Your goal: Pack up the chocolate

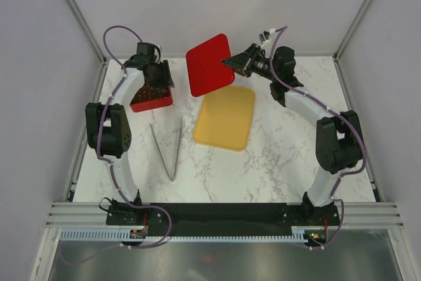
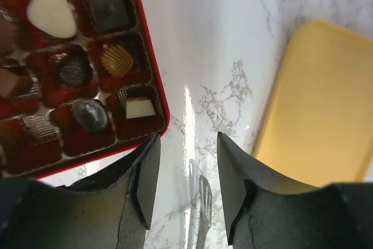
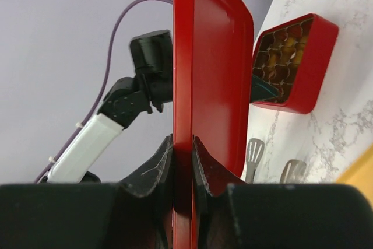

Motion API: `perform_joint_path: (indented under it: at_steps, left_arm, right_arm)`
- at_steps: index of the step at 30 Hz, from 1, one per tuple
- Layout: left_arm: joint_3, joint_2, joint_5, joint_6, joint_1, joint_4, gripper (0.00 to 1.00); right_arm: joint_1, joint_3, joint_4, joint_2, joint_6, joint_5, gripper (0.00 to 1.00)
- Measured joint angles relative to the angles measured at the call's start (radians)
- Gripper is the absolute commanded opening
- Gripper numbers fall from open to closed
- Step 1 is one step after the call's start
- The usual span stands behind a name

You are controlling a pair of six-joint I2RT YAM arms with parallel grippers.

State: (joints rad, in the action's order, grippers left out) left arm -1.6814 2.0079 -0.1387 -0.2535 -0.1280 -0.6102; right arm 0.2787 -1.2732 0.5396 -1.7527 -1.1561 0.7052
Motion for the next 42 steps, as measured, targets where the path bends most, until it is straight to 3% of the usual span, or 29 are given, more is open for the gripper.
perform_joint_path:
  at_steps: [3,8,11,13,20,25,29,42]
  left_arm:
    - [-0.034,-0.055,-0.051,-0.037,0.064,-0.016,0.53]
    - [-0.03,-0.153,-0.191,-0.118,0.264,0.02,0.57]
    - [0.048,-0.202,-0.291,-0.161,0.362,0.079,0.66]
    - [0.112,-0.219,-0.357,-0.182,0.389,0.128,0.71]
    - [0.326,-0.215,-0.679,-0.279,0.433,0.356,0.71]
    - [0.336,-0.209,-0.764,-0.308,0.446,0.473,0.56]
    - [0.335,-0.201,-0.778,-0.312,0.463,0.515,0.43]
    - [0.288,-0.069,-0.703,-0.311,0.481,0.5,0.26]
  right_arm:
    - [0.051,-0.089,0.031,-0.097,-0.028,-0.035,0.0]
    - [0.14,-0.304,0.103,-0.315,-0.09,-0.089,0.0]
    - [0.187,-0.425,0.144,-0.447,-0.137,-0.104,0.0]
    - [0.212,-0.486,0.187,-0.527,-0.181,-0.104,0.0]
    - [0.264,-0.661,0.264,-0.73,-0.297,-0.093,0.0]
    - [0.281,-0.737,0.266,-0.779,-0.307,-0.102,0.01]
    - [0.28,-0.823,0.27,-0.824,-0.315,-0.1,0.08]
    - [0.28,-1.058,0.135,-1.04,-0.276,-0.135,0.28]
